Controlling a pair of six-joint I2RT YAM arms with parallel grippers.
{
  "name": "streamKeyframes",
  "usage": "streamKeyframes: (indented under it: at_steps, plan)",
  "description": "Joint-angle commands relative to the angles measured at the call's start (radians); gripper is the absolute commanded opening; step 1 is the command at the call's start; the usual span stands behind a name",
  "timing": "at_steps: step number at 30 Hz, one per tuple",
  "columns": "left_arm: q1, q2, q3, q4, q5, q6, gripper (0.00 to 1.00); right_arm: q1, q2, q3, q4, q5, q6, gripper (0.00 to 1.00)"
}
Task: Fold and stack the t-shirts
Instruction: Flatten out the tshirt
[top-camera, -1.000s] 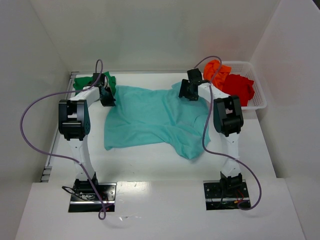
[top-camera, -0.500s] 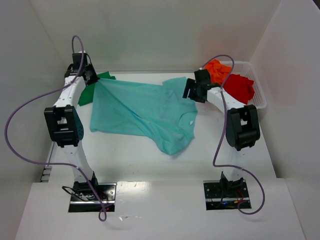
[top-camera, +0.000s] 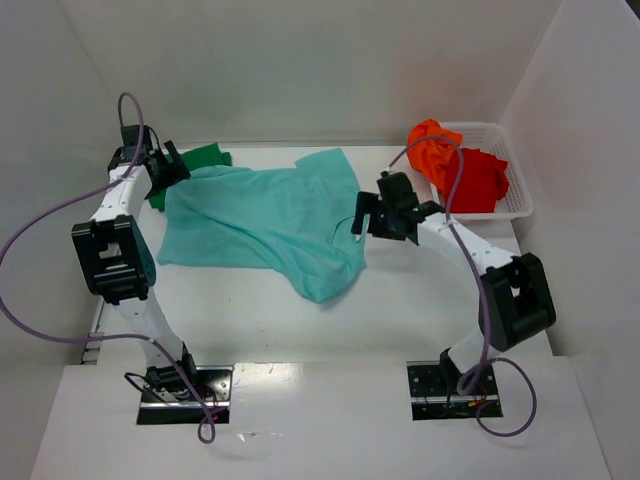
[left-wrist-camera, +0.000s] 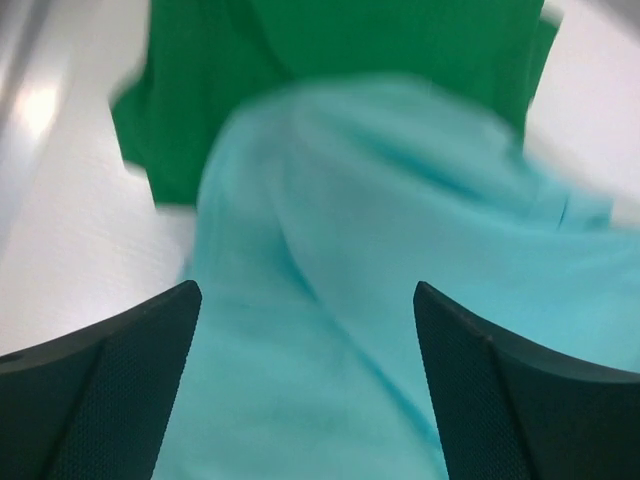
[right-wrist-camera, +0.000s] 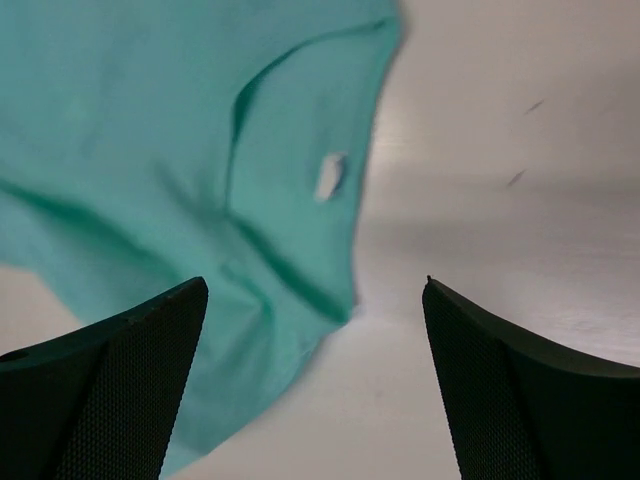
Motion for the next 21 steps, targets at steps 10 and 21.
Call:
streamKeyframes:
  at_steps: [10,21]
  plan:
    - [-0.006,-0.401,-0.438,0.044,0.026,-0.134,0.99,0.342,-0.288,-0.214,0.023,-0.086,0.185,0.99]
    - [-0.006,-0.469,-0.573,0.044,0.085,-0.166,0.99,0.562,-0.129,-0.233,0.034,0.003,0.194,0.99]
